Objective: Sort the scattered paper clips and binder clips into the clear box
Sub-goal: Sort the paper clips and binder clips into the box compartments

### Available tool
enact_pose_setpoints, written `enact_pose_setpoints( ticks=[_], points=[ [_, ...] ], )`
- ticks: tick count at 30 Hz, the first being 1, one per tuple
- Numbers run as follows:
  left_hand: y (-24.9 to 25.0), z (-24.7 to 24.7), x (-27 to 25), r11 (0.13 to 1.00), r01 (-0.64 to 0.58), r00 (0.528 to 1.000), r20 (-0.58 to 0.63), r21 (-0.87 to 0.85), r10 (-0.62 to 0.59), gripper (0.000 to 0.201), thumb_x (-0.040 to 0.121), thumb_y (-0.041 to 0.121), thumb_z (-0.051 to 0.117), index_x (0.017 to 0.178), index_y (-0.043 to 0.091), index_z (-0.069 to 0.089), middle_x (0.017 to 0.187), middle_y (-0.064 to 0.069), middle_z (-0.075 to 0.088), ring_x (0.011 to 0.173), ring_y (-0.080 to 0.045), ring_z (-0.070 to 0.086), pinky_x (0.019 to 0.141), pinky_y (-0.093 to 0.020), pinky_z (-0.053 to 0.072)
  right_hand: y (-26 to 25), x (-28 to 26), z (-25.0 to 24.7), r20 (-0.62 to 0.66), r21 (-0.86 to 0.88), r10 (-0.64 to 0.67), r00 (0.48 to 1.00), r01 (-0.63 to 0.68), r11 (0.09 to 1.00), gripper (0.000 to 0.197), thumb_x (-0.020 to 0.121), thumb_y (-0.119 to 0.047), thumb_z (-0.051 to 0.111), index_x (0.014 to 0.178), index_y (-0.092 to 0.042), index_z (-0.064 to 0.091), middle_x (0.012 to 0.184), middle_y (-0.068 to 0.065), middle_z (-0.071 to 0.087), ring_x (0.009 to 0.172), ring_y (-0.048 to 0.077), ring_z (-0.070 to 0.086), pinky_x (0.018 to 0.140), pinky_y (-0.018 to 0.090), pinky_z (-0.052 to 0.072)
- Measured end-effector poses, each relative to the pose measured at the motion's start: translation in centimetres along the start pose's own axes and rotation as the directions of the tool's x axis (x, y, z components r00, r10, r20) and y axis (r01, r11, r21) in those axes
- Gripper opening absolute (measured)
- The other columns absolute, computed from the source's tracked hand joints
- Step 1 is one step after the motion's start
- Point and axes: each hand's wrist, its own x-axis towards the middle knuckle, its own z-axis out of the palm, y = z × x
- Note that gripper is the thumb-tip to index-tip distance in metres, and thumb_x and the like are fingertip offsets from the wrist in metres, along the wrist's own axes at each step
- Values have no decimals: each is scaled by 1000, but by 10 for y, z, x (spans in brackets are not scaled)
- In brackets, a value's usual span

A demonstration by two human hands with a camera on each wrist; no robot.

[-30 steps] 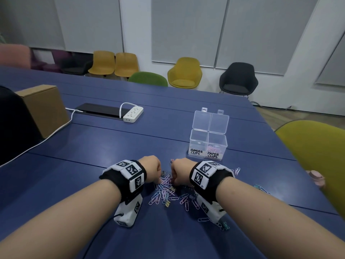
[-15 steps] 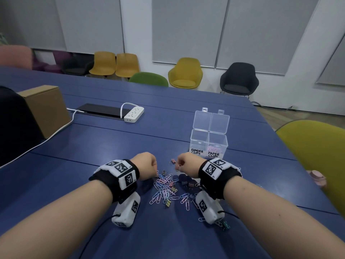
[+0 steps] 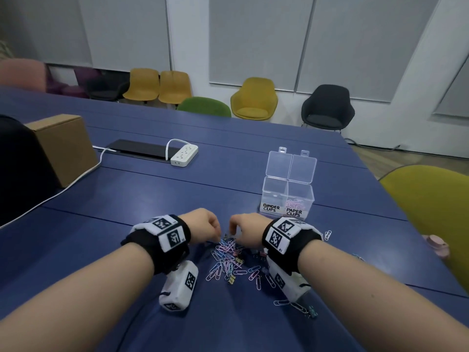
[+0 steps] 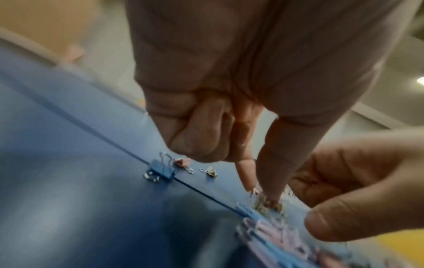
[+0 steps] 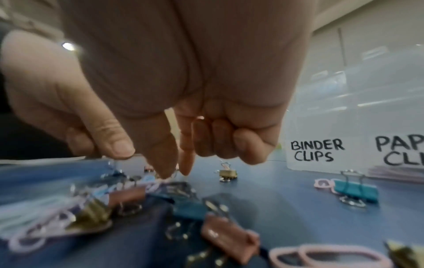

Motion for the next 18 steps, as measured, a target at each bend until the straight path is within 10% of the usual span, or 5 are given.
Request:
enact_pose_setpoints(
  ticks=[6, 14, 18],
  points=[
    [13, 14, 2, 951, -40, 999, -10, 306, 45, 20, 78, 16, 73, 96, 18, 66, 103, -4, 67, 83, -17, 54, 71, -27, 48, -4, 3, 5, 39, -106, -54, 998, 58, 993, 23, 90, -14, 56, 111, -9, 63, 119, 12, 63, 108, 32, 59, 79, 31, 43],
    [10, 13, 6, 918, -58, 998, 6, 392, 60, 5, 83, 19, 66, 81, 19, 61, 83, -1, 61, 77, -20, 55, 72, -27, 47, 8, 1, 8, 27, -143, -30, 999, 34, 989, 4, 86, -12, 54, 85, -11, 58, 105, 15, 67, 84, 28, 57, 78, 35, 50],
    [3, -1, 2, 964, -96, 995, -11, 248, 102, 10, 80, 24, 70, 74, 21, 63, 72, 4, 60, 73, -15, 56, 65, -23, 47, 21, -6, 2, -24, 106, 22, 999, -19, 994, 7, 87, -16, 51, 83, -15, 56, 84, 3, 58, 76, 19, 52, 70, 28, 45]
  ],
)
